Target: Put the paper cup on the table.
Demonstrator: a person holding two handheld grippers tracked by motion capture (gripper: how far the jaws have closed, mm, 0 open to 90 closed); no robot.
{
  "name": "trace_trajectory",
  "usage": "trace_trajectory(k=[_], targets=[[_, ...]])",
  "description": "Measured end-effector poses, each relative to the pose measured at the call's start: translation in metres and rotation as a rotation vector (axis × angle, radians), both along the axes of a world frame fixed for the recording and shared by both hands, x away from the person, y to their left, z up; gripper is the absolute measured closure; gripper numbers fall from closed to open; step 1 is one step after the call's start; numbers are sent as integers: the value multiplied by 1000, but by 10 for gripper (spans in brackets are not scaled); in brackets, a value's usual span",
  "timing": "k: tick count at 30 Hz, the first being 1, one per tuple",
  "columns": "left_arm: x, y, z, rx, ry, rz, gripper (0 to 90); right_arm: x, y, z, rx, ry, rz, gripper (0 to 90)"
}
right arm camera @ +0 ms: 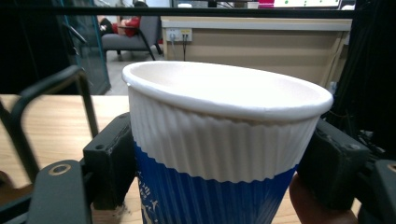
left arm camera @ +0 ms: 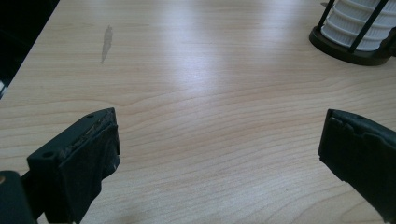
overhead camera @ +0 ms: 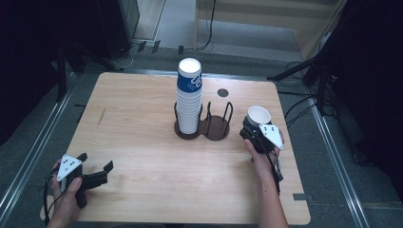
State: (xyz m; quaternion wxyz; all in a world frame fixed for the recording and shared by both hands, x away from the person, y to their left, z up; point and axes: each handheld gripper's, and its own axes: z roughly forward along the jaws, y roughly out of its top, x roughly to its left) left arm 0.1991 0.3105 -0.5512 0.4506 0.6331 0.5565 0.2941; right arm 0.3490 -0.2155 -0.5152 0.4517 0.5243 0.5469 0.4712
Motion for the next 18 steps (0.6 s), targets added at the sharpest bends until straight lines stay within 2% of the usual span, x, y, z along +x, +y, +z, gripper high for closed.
trace_trajectory(k=[3,9,12,18], targets=[[0,1,0,-17,0,5,0,6,-2,-6,2,5,-15,214],[0,1,0,-17,-1,3,0,13,-7,-15,-11,45,-17,213],[0,1,0,-19,-1,5,0,16,-9,-19,-27,51,-15,213],[0,1,0,-16,-2,6,0,19,-12,-24,-20,85,-21,211]])
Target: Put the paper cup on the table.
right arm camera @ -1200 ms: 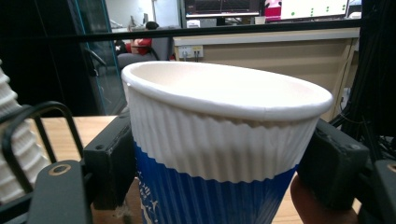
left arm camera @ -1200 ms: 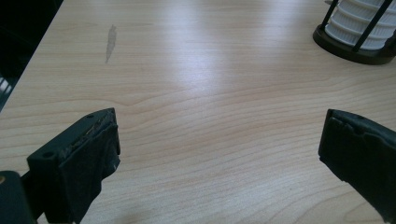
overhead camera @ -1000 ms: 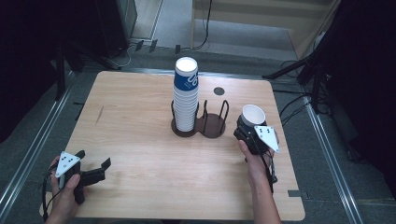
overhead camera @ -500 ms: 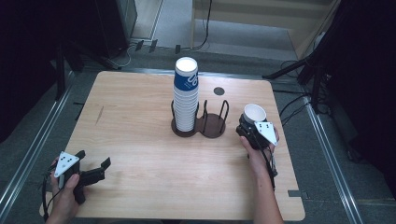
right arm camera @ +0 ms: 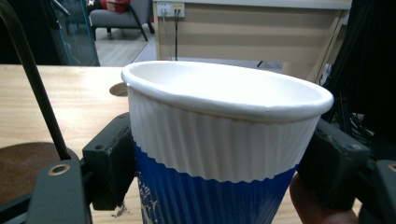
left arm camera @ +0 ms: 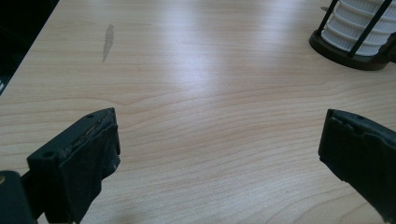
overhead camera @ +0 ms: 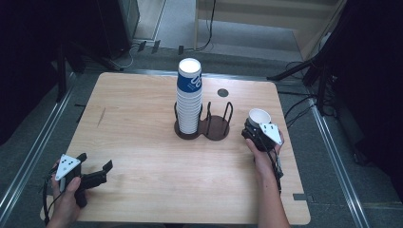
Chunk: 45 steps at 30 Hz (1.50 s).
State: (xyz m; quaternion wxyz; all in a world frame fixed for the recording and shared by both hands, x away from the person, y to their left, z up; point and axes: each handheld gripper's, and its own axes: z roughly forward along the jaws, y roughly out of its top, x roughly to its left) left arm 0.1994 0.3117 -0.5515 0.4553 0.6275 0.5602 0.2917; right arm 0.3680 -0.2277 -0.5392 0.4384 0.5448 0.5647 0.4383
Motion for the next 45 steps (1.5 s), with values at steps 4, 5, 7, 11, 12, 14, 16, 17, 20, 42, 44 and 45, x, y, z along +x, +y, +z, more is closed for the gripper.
trace_trajectory(k=[4,5,7,11,12,14,16,17,20,42,44,45], targets=[[0,0,0,0,0,0,0,1,-1,-2,0,12,-1,211],[0,0,0,0,0,0,0,1,-1,-2,5,15,-2,209],[0,0,0,-1,0,0,0,2,-2,-2,9,20,-1,209],[0,0,0,-3,1,-1,0,3,-2,-1,5,53,17,205],[0,0,0,-3,1,-1,0,3,-2,-1,5,53,17,205],[0,0,0,-5,3,-1,0,3,-1,-1,10,58,26,204],[0,0,0,-4,3,-2,0,2,0,-1,16,59,26,202],[0,0,0,-4,4,-1,0,2,0,-1,17,60,27,201],[0,0,0,-5,4,-2,0,2,0,-1,14,63,23,195],[0,0,0,-2,4,-5,0,-10,-5,10,21,103,104,0],[0,-1,0,-1,4,-5,0,-14,-5,12,13,96,102,0],[0,-1,0,-1,3,-5,0,-17,-7,14,20,88,104,0]])
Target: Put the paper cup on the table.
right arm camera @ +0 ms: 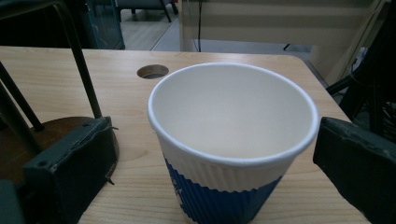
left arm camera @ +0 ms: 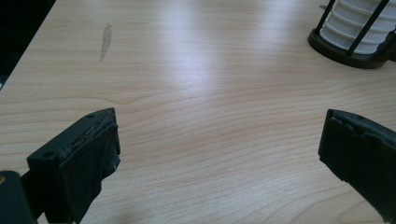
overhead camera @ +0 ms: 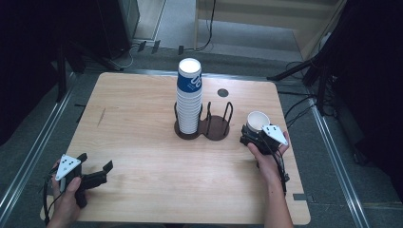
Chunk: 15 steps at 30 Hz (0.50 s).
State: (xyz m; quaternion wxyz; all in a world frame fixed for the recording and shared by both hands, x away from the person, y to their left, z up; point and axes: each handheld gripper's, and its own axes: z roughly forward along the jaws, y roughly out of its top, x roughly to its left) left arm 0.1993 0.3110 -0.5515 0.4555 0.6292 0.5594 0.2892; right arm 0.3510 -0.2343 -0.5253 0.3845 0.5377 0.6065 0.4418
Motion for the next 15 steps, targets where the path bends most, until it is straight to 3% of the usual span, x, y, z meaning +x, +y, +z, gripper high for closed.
trace_trajectory(k=[9,15], targets=[[0,0,0,1,0,0,0,-16,-6,5,8,-25,16,0],[-1,0,0,11,-2,-3,0,-28,-13,7,46,-45,33,0]])
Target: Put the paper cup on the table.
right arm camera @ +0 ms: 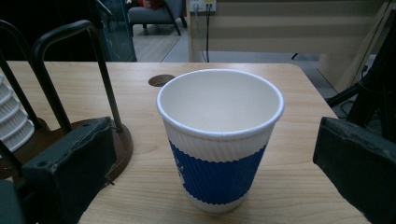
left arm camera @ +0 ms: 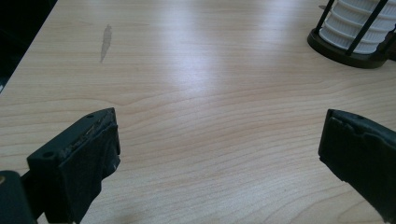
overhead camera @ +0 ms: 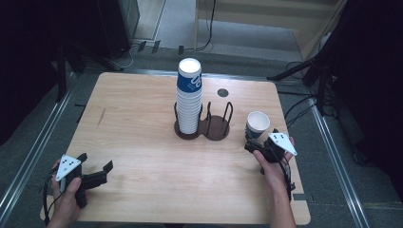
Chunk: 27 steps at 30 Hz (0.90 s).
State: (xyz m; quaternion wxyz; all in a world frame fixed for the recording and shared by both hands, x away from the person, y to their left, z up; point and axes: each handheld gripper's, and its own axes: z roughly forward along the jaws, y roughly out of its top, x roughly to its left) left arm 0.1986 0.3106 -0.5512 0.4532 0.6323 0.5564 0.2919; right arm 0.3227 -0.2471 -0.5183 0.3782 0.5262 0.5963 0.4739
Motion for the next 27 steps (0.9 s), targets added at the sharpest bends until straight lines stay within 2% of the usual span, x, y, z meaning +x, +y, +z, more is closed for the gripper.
trace_trajectory(k=[3,14,20,27], targets=[[0,-1,0,0,-4,-1,0,-8,-6,2,6,-15,-7,0],[-1,-1,0,-5,-6,-1,0,-30,-21,3,10,-28,-22,0],[0,-1,0,-8,-6,-4,0,-41,-31,-2,2,-16,-36,0],[0,-1,0,-7,-6,-5,0,-53,-40,-7,17,-11,-47,0]])
